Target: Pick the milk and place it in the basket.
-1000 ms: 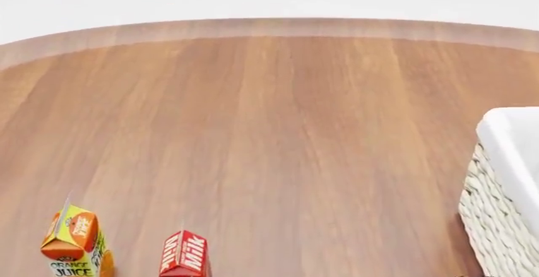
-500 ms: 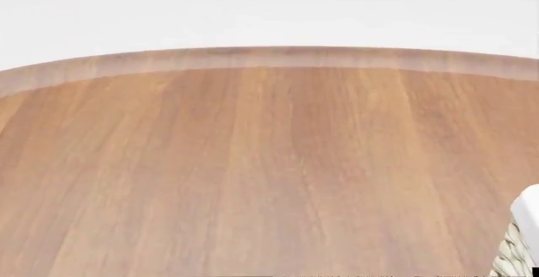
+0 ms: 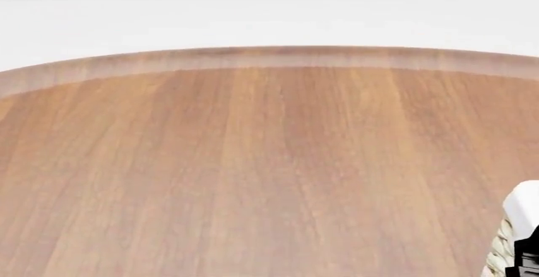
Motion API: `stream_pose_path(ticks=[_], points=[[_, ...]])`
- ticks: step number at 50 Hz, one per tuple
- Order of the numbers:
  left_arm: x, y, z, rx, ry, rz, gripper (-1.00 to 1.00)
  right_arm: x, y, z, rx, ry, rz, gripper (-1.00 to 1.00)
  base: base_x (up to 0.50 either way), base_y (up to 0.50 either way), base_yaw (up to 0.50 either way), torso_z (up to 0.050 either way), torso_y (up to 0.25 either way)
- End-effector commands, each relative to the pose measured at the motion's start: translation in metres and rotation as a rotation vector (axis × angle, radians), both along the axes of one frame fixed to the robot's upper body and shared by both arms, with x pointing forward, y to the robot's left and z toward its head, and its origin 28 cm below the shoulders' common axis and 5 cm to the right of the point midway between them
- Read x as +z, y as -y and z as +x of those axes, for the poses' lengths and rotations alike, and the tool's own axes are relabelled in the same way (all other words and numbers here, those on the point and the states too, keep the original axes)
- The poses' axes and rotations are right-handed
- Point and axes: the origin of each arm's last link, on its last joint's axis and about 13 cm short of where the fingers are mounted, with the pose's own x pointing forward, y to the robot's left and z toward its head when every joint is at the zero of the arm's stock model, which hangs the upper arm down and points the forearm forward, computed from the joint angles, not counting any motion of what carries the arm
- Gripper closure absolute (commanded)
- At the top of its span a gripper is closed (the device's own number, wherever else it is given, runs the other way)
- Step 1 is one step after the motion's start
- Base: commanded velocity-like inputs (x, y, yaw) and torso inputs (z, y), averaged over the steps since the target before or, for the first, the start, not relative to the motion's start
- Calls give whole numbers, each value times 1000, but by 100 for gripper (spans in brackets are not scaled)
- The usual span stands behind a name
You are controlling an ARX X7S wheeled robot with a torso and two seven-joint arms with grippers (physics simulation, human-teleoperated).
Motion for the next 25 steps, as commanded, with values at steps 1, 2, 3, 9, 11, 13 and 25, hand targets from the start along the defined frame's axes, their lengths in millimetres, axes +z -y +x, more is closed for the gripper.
stream_pose_path(ticks=[1, 2, 3, 9, 11, 13, 25], points=[[-1, 1, 0, -5, -2, 3, -100, -1, 5, 8, 58, -64, -36, -100, 0, 0, 0, 0, 0], [-1, 1, 1, -7, -2, 3, -100, -3, 7, 10, 72, -80, -38, -100, 0, 0, 0, 0, 0], [-1, 1, 1, -7, -3, 3, -100, -4, 9, 12, 84, -92, -40, -100, 0, 0, 0, 0, 0], [-1, 2, 1, -10, -5, 6, -100, -1, 16, 23, 215, -127, -56, -100, 0, 0, 0, 0, 0], [-1, 2, 1, -9, -6, 6, -100, 0, 18, 28, 242, -140, -77, -100, 0, 0, 0, 0, 0], [-2, 2, 1, -10, -7, 6, -100, -1, 19, 32, 272, -158, -80, -100, 0, 0, 0, 0, 0], [-3, 1, 2, -7, -10, 8, -100, -16, 11, 54, 456, -318, -105, -100, 0, 0, 0, 0, 0]])
